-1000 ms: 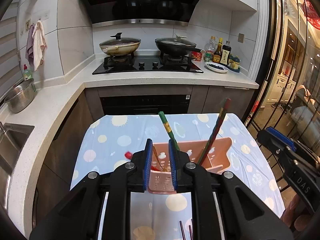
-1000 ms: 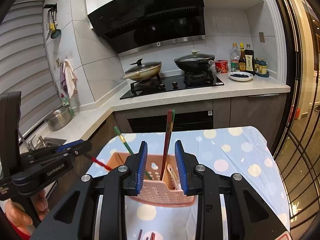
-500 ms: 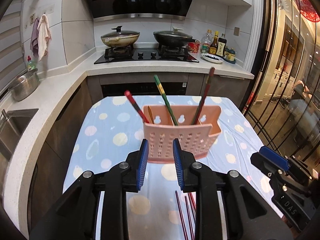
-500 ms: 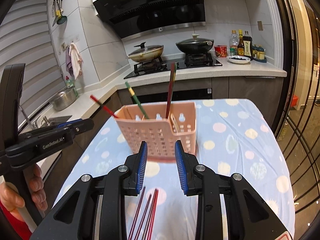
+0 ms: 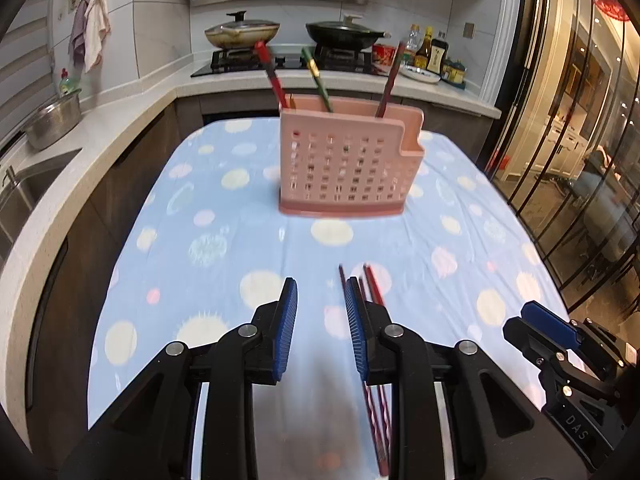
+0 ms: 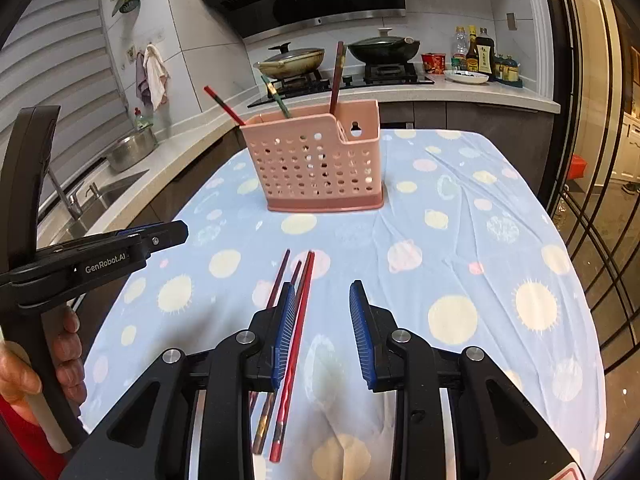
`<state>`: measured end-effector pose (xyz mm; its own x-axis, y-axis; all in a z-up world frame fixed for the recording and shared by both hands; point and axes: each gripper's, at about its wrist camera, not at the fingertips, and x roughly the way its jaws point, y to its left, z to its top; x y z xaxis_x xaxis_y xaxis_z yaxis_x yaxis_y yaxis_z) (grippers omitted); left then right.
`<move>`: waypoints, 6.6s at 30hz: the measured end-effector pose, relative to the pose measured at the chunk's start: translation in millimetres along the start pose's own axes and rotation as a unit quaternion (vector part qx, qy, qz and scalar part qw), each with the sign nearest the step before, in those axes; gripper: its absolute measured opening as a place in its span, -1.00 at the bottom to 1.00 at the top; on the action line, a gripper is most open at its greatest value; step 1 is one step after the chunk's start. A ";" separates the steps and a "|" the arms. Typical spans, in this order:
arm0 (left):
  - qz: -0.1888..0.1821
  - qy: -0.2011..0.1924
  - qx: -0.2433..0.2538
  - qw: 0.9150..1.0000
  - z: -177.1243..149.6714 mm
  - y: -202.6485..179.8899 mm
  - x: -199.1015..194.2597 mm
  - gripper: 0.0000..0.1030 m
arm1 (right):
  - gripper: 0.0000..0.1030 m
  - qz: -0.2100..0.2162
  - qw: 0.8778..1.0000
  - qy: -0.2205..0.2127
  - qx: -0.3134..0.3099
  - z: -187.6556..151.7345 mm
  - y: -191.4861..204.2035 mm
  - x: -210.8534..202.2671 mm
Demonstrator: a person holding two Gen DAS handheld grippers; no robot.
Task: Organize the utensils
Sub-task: 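Move both tools back down to the remaining chopsticks on the cloth, then grasp a dark red chopstick with the left tool while the right tool grasps a red chopstick, then lift and carry the chopstick with left tool while right tool carries its chopstick to the holder, then lower the chopstick into the holder and open the left tool while the right tool releases its chopstick, then move both tools back to the last two chopsticks on the cloth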
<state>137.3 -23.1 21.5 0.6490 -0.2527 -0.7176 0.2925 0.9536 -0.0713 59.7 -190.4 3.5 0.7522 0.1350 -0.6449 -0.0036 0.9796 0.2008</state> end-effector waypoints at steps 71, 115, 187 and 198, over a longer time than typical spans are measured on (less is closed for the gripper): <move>-0.056 0.108 0.001 0.993 -133.9 -11.3 9.1 -0.87 | -0.87 -0.001 0.997 0.078 -0.012 -103.8 2.7 9.2; -0.031 -0.150 0.011 0.988 128.7 10.4 -67.1 -0.87 | -0.87 0.015 0.983 -0.185 -0.006 182.3 -27.7 -48.1; -0.007 -0.080 -0.003 0.997 118.4 8.5 4.3 -0.21 | -0.39 -0.028 0.997 -0.067 -0.031 113.2 -6.7 28.6; 0.002 0.000 -0.014 1.000 14.9 8.8 17.0 -0.21 | -0.39 -0.014 1.000 0.012 -0.025 5.7 4.8 17.0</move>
<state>161.3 -21.4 19.1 0.6492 -0.2496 -0.7185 0.2712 0.9585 -0.0880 76.3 -184.3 -2.3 0.7370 0.1102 -0.6669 -0.0158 0.9891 0.1461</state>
